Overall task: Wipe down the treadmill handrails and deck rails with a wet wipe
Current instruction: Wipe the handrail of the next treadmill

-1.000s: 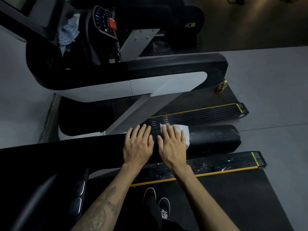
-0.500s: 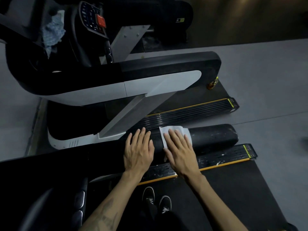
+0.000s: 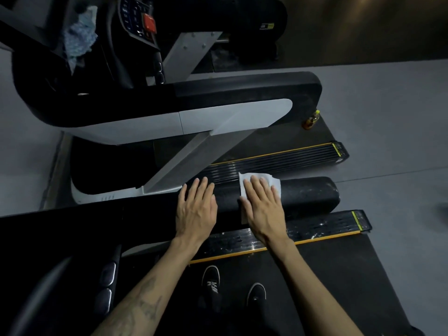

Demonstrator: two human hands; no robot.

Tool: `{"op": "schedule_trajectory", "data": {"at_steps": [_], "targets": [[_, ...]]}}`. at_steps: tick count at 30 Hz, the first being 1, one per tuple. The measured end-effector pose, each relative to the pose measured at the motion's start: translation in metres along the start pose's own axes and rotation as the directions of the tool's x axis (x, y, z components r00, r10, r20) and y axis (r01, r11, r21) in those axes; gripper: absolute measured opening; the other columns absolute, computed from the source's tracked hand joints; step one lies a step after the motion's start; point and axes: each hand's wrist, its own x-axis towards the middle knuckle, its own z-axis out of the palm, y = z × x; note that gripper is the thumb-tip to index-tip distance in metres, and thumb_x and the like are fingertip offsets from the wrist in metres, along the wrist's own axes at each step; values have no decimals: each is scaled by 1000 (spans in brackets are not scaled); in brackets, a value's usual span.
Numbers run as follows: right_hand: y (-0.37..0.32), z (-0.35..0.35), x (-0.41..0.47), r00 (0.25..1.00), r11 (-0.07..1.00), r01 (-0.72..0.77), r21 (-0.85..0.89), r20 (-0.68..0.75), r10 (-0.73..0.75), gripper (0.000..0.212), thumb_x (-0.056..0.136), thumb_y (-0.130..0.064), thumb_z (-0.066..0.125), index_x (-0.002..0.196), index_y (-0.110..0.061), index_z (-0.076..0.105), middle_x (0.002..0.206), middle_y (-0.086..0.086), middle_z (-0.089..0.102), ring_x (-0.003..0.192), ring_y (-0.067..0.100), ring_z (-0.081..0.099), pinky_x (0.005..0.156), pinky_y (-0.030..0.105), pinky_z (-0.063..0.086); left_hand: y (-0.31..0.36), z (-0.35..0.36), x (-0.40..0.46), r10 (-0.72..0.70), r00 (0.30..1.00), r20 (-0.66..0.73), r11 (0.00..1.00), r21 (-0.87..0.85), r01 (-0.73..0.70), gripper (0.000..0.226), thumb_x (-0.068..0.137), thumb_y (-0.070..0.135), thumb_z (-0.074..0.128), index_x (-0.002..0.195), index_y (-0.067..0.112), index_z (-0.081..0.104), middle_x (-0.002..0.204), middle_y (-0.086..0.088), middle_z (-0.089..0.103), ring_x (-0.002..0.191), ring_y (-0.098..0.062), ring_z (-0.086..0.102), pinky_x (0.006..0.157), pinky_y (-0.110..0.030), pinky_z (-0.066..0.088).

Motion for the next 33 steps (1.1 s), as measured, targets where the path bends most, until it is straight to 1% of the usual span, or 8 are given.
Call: {"op": "schedule_trajectory", "data": {"at_steps": [4, 7, 13, 17, 21, 24, 30, 33], "targets": [[-7, 7, -19, 988, 987, -128, 92, -71, 135, 69, 106, -50, 15, 160, -10, 29, 169, 11, 18, 158, 28, 13, 128, 49, 18, 17, -1, 9, 36, 998, 48, 999, 16, -36, 57, 106, 34, 22, 143, 8, 58, 152, -12, 53, 147, -28, 43, 123, -53, 28], [-11, 15, -23, 997, 998, 4, 60, -79, 0, 64, 107, -44, 26, 157, -5, 36, 166, 17, 26, 156, 34, 20, 126, 50, 24, 33, 2, 18, 55, 995, 86, 997, 42, -59, 62, 106, 37, 17, 146, 10, 55, 154, -11, 50, 149, -28, 40, 125, -51, 25], [34, 4, -1, 997, 997, 81, -19, -9, -81, 57, 109, -45, 19, 163, -25, 22, 171, 2, 11, 159, 21, 5, 129, 46, 10, 48, 13, 13, 17, 999, 44, 997, 76, -21, 60, 107, 43, 23, 150, 12, 50, 156, -11, 48, 148, -29, 41, 122, -53, 30], [29, 14, -28, 990, 996, -82, 37, -113, 86, 60, 108, -39, 17, 162, -16, 24, 170, 7, 13, 158, 26, 8, 128, 48, 16, 50, 19, 13, 7, 999, -37, 998, 68, -4, 54, 107, 39, 31, 144, 10, 58, 150, -11, 56, 141, -30, 50, 117, -53, 36], [10, 26, -38, 989, 993, 74, 96, -135, -61, 60, 102, -23, 28, 160, -7, 29, 169, 13, 17, 157, 33, 12, 126, 54, 20, 49, 22, 13, 23, 997, -72, 997, 74, -18, 51, 106, 36, 36, 140, 9, 62, 143, -11, 62, 137, -30, 55, 116, -52, 39], [19, 17, -23, 985, 989, 139, 58, -115, -132, 59, 107, -37, 22, 161, -13, 30, 170, 7, 17, 158, 26, 11, 128, 50, 17, 49, 22, 14, 16, 998, -55, 996, 85, -11, 51, 107, 37, 34, 141, 10, 60, 145, -11, 60, 138, -29, 53, 117, -52, 36], [20, 28, -41, 988, 994, -56, 90, -138, 69, 65, 109, -43, 24, 161, -3, 22, 170, 17, 10, 158, 33, 5, 125, 53, 24, 50, 23, 14, 2, 998, -69, 996, 86, 4, 50, 107, 36, 35, 141, 11, 61, 144, -10, 62, 137, -29, 54, 117, -52, 37], [12, 31, -41, 992, 996, 60, 61, -118, -53, 65, 108, -44, 29, 162, -9, 23, 171, 14, 10, 159, 32, 4, 125, 54, 22, 51, 23, 14, -1, 997, -74, 996, 89, 7, 50, 106, 35, 35, 139, 10, 62, 143, -10, 62, 137, -29, 54, 116, -52, 37]]}}
